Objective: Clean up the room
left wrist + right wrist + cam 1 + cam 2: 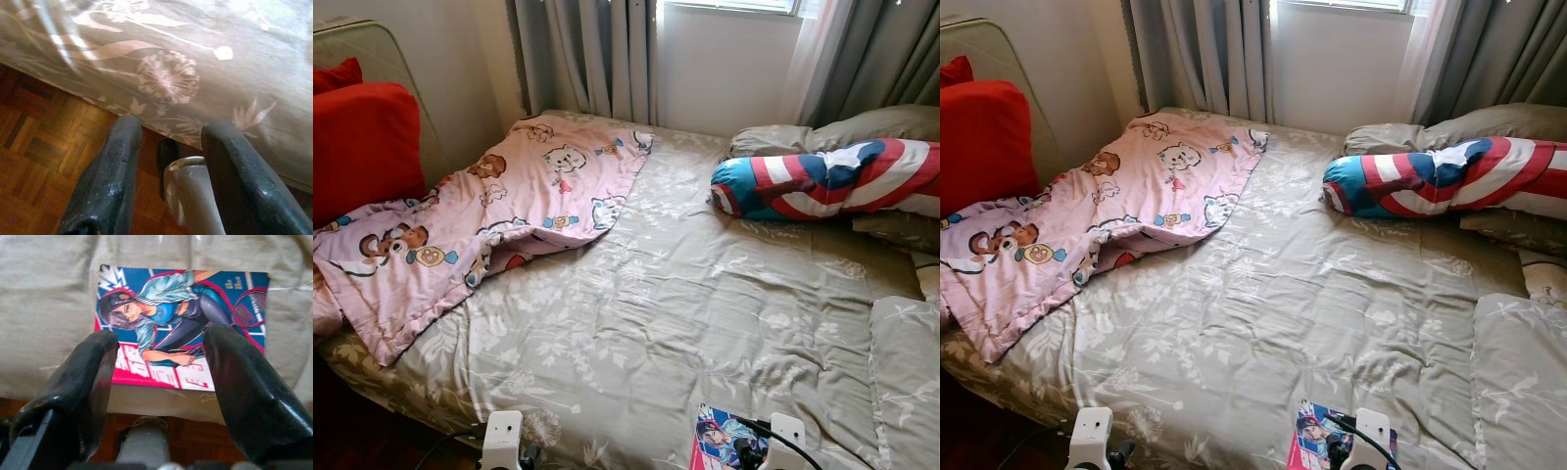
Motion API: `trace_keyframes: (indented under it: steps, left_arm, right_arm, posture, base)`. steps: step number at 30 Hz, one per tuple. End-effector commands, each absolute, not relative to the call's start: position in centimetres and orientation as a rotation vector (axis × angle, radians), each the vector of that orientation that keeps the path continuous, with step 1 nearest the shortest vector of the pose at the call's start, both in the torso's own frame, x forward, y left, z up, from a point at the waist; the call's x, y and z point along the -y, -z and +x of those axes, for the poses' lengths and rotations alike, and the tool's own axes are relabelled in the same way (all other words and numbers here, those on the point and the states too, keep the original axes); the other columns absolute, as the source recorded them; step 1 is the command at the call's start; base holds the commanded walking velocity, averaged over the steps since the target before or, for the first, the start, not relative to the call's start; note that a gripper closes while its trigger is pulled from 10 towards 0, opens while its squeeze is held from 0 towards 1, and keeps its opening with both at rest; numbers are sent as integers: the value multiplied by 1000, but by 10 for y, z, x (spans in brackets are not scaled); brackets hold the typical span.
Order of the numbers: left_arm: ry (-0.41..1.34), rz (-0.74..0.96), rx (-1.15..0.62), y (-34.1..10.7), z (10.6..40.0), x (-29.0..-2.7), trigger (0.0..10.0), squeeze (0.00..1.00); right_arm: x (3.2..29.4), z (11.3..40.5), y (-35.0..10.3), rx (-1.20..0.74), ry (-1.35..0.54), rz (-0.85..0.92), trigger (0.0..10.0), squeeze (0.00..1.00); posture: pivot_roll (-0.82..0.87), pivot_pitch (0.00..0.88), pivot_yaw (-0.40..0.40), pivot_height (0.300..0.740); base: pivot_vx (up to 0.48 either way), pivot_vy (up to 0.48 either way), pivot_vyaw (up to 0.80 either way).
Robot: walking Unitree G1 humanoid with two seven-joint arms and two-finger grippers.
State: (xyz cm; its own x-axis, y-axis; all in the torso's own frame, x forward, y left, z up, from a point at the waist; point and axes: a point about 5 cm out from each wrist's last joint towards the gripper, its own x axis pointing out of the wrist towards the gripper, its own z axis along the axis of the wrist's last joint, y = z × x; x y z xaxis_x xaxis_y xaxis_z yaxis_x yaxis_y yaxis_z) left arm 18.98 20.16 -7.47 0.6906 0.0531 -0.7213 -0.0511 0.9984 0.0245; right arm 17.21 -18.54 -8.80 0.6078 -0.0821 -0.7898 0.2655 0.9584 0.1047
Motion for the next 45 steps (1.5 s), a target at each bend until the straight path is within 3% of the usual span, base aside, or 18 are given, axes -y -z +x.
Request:
trace_keyframes:
  steps: [1,45]
  left_arm:
    - [-71,7,-837,78,184,-205,10000,0]
    - [-70,8,-834,76,185,-208,10000,0]
  right_arm:
    - [181,173,88,-902,188,230,10000,0]
    - [175,170,90,-914,178,268,10000,0]
  posture:
    - [34,0,-19,740]
    - [36,0,-8,740]
  base:
    - [0,368,0]
    - [0,362,0]
